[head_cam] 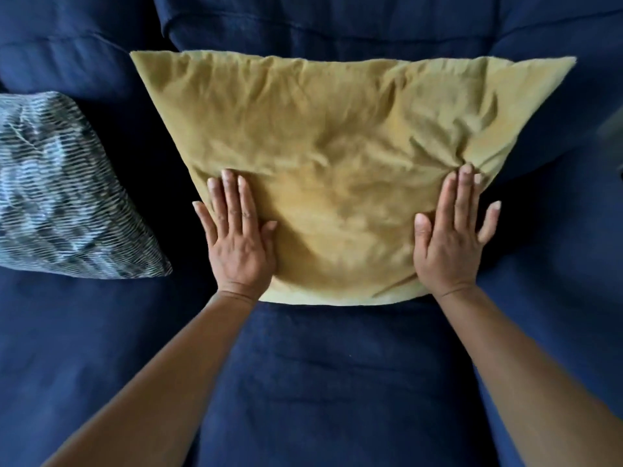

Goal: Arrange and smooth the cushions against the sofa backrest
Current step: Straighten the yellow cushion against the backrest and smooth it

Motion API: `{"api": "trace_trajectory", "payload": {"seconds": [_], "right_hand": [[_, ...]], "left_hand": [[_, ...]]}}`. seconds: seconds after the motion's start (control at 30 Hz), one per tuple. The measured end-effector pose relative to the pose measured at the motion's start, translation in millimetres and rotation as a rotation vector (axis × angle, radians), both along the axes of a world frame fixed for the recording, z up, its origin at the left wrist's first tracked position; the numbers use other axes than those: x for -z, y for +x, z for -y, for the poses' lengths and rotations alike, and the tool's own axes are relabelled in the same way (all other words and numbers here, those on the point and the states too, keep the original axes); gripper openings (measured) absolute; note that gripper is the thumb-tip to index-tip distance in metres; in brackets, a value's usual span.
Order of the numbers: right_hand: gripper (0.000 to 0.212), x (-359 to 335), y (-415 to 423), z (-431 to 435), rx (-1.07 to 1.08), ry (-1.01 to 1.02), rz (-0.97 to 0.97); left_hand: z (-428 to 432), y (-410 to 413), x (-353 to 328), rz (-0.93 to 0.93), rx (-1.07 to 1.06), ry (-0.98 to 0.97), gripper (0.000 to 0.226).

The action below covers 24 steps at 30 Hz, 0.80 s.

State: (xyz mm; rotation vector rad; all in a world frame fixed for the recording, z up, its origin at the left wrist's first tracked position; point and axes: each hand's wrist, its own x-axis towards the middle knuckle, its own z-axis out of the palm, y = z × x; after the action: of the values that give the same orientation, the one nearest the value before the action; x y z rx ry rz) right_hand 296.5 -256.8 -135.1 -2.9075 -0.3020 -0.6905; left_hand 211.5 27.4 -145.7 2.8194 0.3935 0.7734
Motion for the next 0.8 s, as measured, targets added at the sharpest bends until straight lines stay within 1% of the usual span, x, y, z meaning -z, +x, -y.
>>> {"api": "trace_trajectory", "payload": {"seconds": [0.07, 0.13, 0.2, 0.23, 0.27, 0.33, 0.43, 0.53, 0.67, 0.77, 0.8], "right_hand": [[0.064, -17, -10, -15, -0.049, 0.095, 0.097], [0.063, -29, -21, -41, -0.212, 0.120, 0.178], [0.062, -25, -27, -64, -0.365, 0.032, 0.171], [0.062, -19, -24, -67, -0.399, -0.024, 0.148], [0.062, -11, -18, -62, -0.396, -0.079, 0.120], [0.065, 4, -1, -36, -0.314, -0.149, 0.048], [0.065, 13, 9, 4, -0.179, -0.171, -0.029], [0.064, 6, 2, 11, -0.181, -0.180, -0.080], [0.063, -14, -13, -1, -0.129, -0.119, -0.237], [0.063, -37, -23, -7, -0.080, -0.147, -0.407], [0.064, -49, -27, -10, -0.064, -0.144, -0.472]], "left_hand": [[22, -5, -14, 0.046, 0.059, -0.014, 0.068], [55, -2, -20, 0.055, 0.168, 0.006, 0.065], [73, 8, -16, 0.043, 0.197, 0.023, 0.062], [71, 15, -12, 0.029, 0.181, 0.035, 0.062], [62, 20, -7, 0.009, 0.160, 0.054, 0.062], [35, 23, 0, -0.034, 0.136, 0.093, 0.063], [-2, 13, 2, -0.120, 0.153, 0.172, 0.066], [-12, 2, -5, -0.208, 0.179, 0.247, 0.068], [4, -11, -34, -0.407, 0.119, 0.170, 0.072], [15, -23, -60, -0.595, 0.068, 0.155, 0.076], [19, -29, -72, -0.637, 0.081, 0.127, 0.076]]}}
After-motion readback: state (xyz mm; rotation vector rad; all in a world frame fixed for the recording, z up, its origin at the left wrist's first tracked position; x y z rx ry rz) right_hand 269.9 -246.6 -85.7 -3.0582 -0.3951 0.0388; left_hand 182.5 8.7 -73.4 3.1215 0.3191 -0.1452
